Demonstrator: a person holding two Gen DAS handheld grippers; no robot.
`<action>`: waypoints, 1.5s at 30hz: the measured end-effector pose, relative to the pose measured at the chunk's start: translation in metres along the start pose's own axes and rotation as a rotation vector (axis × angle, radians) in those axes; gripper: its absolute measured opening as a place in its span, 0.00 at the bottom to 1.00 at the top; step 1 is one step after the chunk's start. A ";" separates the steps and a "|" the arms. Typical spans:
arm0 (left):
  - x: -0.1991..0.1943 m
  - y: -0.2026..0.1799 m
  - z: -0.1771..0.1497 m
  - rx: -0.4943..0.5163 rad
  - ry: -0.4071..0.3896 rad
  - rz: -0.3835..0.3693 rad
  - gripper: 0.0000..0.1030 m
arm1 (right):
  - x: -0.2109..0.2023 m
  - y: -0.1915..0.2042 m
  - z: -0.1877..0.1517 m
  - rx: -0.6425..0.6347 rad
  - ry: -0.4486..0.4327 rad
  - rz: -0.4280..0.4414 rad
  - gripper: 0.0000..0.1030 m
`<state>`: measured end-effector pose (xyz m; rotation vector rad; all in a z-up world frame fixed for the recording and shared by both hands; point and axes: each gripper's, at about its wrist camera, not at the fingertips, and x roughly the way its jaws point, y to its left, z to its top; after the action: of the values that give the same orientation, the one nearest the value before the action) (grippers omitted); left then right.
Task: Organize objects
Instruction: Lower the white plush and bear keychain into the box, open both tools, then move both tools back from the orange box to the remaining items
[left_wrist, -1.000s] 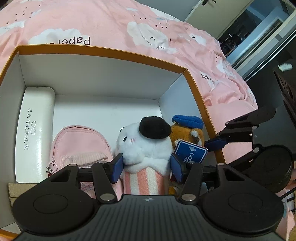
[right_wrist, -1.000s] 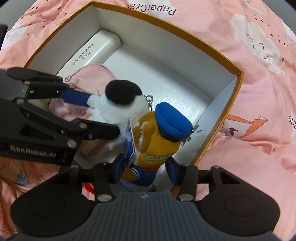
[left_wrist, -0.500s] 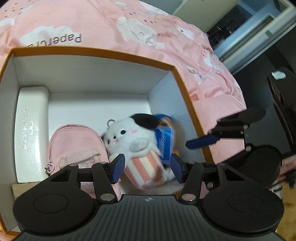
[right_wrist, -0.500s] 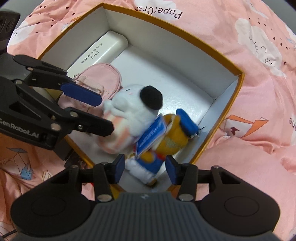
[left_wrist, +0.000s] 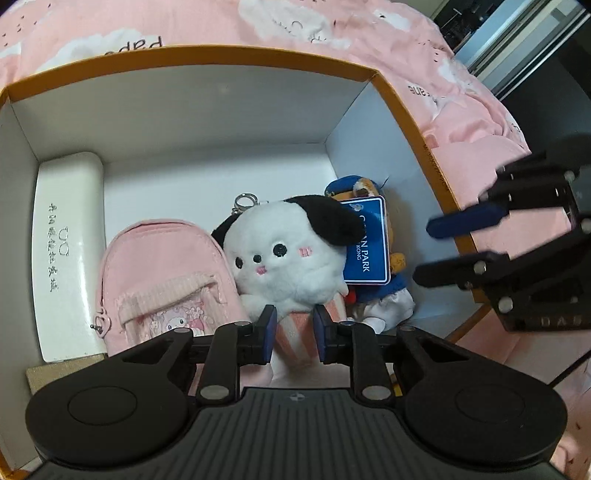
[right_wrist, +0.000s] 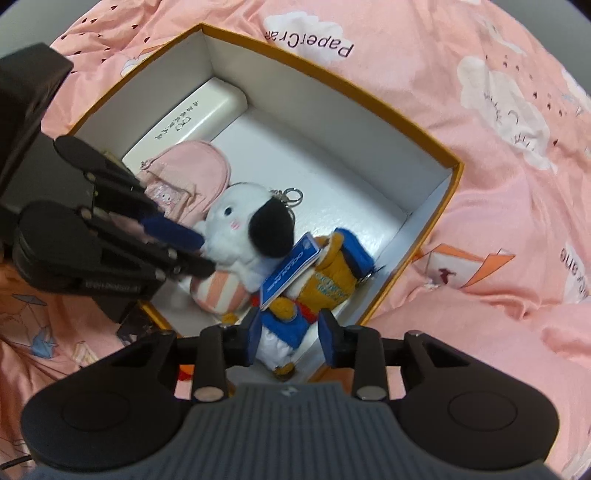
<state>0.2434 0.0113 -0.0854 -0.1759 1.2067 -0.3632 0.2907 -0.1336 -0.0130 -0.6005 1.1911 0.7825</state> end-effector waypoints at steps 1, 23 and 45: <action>-0.002 -0.001 0.000 0.011 -0.005 0.004 0.25 | 0.000 -0.001 0.001 -0.003 -0.006 -0.005 0.36; -0.007 0.012 0.033 0.002 -0.146 -0.004 0.25 | 0.045 -0.020 0.038 -0.011 -0.088 -0.079 0.20; -0.028 -0.010 0.006 0.024 -0.317 0.074 0.25 | 0.035 -0.002 0.014 -0.036 -0.182 -0.171 0.38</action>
<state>0.2385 0.0121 -0.0552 -0.1609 0.8931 -0.2726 0.3067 -0.1163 -0.0431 -0.6383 0.9475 0.6990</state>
